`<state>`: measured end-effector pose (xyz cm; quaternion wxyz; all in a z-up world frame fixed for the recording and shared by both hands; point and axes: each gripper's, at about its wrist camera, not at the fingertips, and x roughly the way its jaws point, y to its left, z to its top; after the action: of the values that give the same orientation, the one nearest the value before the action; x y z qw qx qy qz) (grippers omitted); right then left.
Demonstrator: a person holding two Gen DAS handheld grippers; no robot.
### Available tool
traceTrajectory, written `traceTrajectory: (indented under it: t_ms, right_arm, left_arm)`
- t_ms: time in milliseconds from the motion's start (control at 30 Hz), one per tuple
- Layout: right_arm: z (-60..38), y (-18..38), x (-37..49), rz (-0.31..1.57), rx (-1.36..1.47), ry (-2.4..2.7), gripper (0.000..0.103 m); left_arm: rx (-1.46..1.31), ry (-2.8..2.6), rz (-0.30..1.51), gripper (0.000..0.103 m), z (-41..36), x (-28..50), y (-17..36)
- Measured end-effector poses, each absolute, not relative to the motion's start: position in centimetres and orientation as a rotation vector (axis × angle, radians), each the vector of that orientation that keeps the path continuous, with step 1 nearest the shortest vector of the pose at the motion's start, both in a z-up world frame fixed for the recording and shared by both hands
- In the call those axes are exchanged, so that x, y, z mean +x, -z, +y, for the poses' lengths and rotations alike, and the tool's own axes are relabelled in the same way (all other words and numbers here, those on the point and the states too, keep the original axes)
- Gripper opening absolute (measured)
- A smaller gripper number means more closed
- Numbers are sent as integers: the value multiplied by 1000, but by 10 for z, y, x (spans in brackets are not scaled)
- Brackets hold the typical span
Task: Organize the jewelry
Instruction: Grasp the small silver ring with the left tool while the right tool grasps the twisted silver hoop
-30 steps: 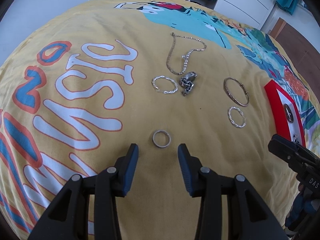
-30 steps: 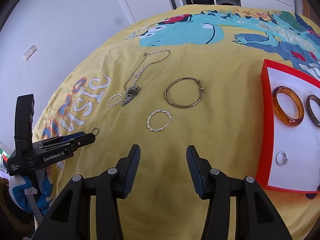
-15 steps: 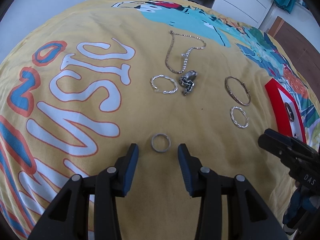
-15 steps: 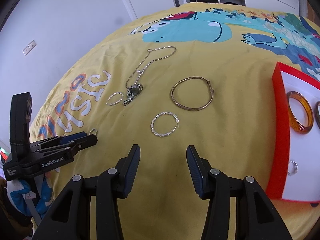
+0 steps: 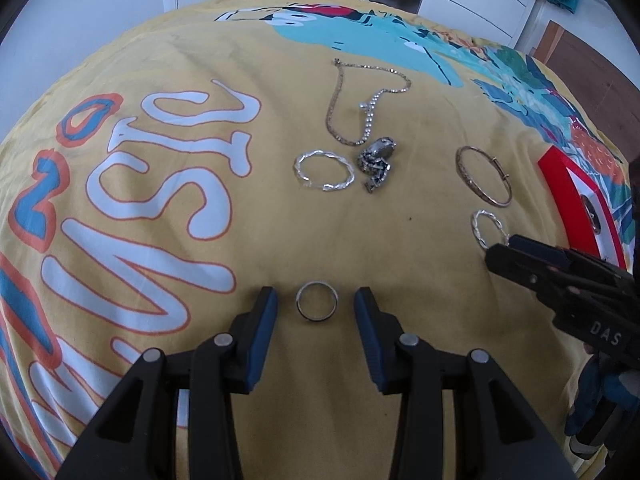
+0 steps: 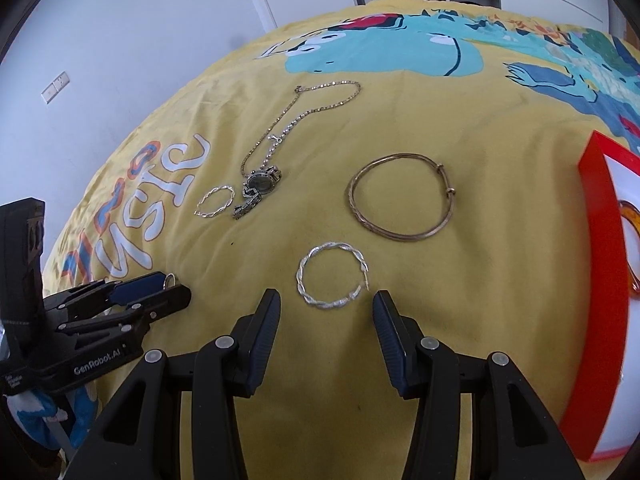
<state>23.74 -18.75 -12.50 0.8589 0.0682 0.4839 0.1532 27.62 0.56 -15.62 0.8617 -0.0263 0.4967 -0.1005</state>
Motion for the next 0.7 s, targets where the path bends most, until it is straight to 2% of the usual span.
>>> traceTrajectory:
  t_ms: [233, 300, 467, 700]
  right_arm:
    - [-181, 131, 250, 1007, 128, -322, 49]
    - [-180, 134, 251, 1006, 120, -319, 45]
    - [-179, 136, 251, 1004, 105, -324, 42]
    - [-187, 130, 240, 1003, 128, -335, 42]
  left_arm:
    - [-46, 213, 1023, 37, 5, 275, 158]
    - [-42, 211, 1018, 34, 5, 275, 158]
    - [-32, 207, 1013, 19, 4, 275, 158]
    - [-44, 203, 1017, 19, 7, 272, 152]
